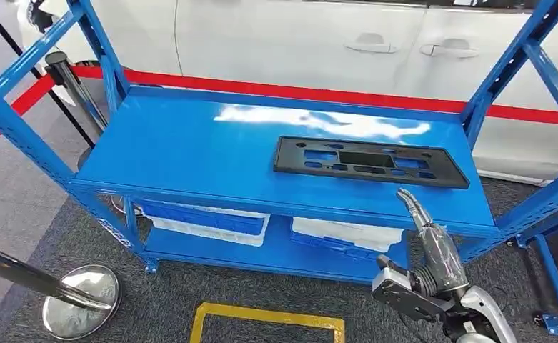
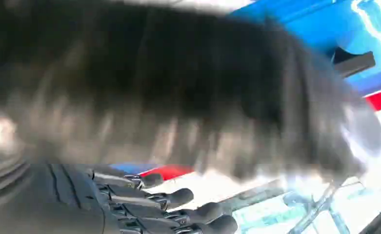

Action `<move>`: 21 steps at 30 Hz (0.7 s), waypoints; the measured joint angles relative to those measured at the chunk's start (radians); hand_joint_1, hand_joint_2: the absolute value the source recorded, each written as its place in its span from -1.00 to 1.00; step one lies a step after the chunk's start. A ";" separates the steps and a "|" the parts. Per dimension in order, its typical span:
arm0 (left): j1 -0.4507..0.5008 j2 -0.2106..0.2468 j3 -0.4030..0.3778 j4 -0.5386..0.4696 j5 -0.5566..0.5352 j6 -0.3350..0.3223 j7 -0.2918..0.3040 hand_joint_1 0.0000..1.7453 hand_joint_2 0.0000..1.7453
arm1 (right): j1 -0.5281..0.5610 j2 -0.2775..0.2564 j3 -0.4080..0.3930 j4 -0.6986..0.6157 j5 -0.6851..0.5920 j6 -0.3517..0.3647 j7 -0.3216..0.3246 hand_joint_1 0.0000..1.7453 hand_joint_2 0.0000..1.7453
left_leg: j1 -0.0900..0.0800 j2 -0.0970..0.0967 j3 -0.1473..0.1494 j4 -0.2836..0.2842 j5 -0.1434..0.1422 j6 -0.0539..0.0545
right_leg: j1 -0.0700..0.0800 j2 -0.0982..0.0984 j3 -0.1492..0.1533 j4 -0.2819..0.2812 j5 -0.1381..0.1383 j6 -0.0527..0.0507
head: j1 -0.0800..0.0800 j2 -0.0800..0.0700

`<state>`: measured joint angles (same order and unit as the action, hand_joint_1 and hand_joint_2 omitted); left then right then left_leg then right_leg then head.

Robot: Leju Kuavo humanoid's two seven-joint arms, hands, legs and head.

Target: Take the parts from the cabinet and place them on the table.

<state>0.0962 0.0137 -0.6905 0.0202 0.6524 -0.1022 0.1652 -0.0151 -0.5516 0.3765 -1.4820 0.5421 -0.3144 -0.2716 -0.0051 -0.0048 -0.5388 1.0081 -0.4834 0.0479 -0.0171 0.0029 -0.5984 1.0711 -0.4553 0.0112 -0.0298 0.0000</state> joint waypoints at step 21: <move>0.022 0.023 0.042 0.000 -0.075 0.016 0.003 -1.00 -1.00 | -0.048 0.005 0.066 0.014 0.076 -0.068 0.007 -1.00 1.00 | 0.004 -0.001 -0.001 -0.009 0.007 -0.006 | 0.013 0.001 0.016 -0.038 -0.014 -0.013 | 0.000 0.000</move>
<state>0.1181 0.0366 -0.6485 0.0202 0.5772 -0.0862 0.1682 -0.0633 -0.5467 0.4421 -1.4683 0.6184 -0.3822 -0.2647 -0.0012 -0.0055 -0.5399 0.9987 -0.4761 0.0419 -0.0040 0.0040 -0.5824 1.0335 -0.4695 -0.0020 -0.0302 0.0000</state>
